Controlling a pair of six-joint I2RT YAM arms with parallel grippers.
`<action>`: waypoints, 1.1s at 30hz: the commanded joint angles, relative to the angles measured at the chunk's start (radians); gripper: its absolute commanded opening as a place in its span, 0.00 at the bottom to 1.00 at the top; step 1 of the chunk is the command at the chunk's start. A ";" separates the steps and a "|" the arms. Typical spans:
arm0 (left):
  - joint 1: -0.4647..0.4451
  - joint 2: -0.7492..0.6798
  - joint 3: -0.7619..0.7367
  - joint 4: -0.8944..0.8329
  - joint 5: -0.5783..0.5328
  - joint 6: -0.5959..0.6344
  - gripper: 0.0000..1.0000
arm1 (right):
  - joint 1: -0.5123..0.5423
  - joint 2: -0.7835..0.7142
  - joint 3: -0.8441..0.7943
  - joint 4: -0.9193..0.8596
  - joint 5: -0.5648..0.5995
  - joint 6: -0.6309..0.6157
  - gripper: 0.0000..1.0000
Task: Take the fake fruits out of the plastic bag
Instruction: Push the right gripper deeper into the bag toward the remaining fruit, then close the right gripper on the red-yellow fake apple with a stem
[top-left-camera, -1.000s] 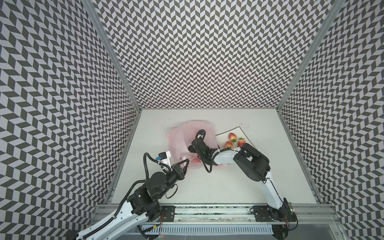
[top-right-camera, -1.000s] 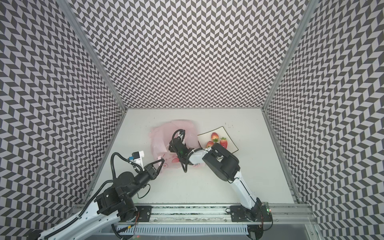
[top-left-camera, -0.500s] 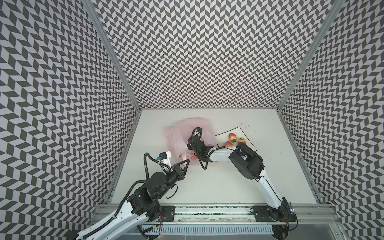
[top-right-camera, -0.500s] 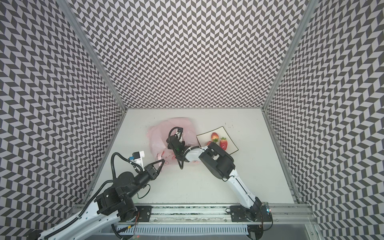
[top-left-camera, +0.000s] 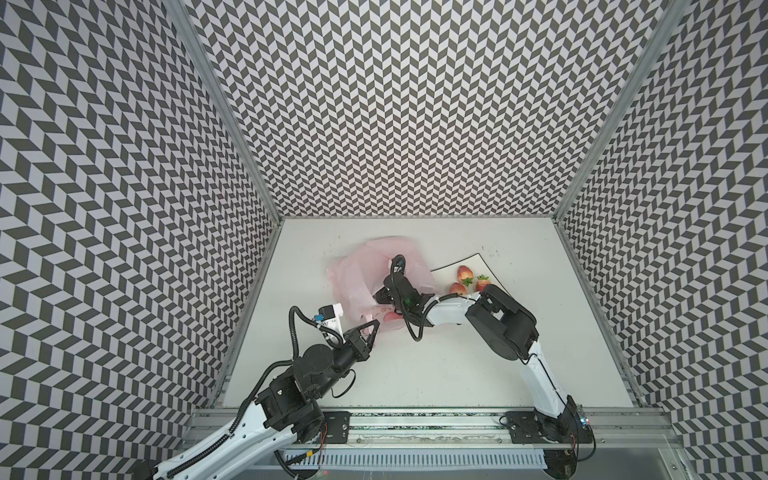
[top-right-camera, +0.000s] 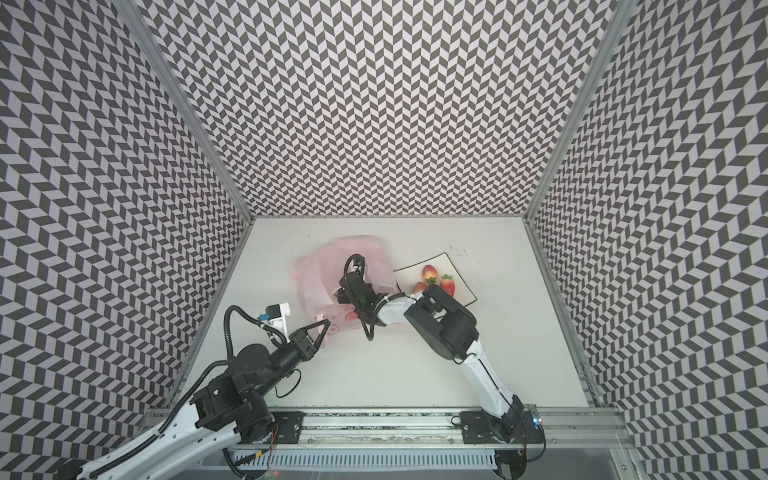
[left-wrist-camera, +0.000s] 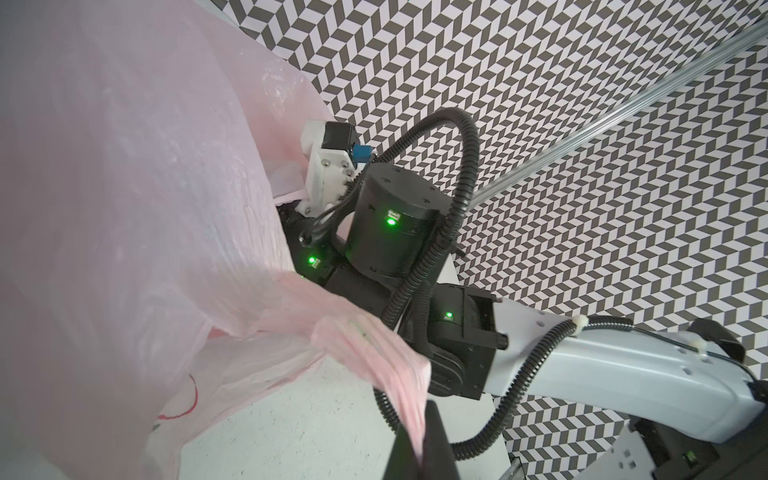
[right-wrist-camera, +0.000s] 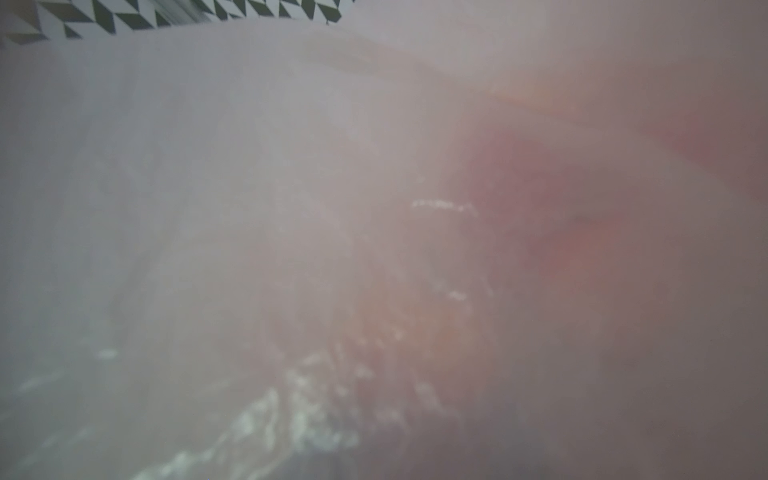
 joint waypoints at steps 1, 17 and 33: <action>0.003 -0.017 -0.015 0.025 -0.017 -0.009 0.00 | 0.003 -0.092 -0.055 0.084 -0.097 -0.034 0.35; 0.004 -0.028 -0.020 0.039 -0.044 0.000 0.00 | 0.025 -0.293 -0.296 0.058 -0.220 -0.098 0.33; 0.004 -0.028 -0.035 0.067 -0.060 -0.009 0.00 | 0.133 -0.730 -0.650 -0.040 -0.313 -0.240 0.32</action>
